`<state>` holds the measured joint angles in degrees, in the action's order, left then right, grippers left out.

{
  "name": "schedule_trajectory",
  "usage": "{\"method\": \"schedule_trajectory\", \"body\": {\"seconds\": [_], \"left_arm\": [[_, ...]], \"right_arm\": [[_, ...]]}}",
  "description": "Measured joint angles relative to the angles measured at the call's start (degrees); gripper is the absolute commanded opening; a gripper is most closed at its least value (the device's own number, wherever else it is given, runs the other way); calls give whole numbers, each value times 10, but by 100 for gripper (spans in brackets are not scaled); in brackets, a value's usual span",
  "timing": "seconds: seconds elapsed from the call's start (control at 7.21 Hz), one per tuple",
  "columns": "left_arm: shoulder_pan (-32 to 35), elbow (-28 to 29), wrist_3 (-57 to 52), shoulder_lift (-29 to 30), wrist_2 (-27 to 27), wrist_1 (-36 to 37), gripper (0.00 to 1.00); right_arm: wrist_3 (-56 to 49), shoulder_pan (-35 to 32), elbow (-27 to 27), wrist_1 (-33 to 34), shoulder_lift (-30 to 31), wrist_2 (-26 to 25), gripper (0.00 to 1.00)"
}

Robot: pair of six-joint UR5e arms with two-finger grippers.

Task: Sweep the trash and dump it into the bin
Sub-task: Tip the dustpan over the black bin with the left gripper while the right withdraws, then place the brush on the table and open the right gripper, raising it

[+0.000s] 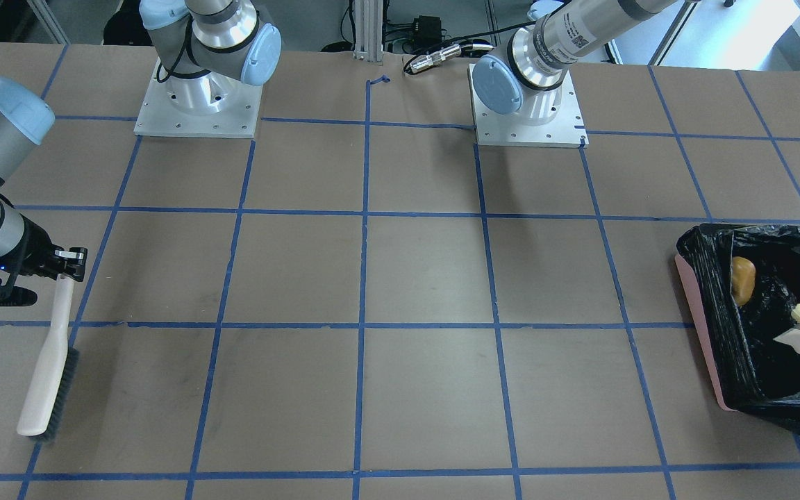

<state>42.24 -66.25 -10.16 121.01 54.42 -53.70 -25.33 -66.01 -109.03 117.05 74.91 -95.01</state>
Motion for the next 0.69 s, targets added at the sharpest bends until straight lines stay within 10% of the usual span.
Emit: {"method": "schedule_trajectory", "body": {"seconds": [0.69], "left_arm": [[-33,-90,-160,-53,-167,32,0]], "right_arm": [[0,0,32,-24,11,-4,100]]}}
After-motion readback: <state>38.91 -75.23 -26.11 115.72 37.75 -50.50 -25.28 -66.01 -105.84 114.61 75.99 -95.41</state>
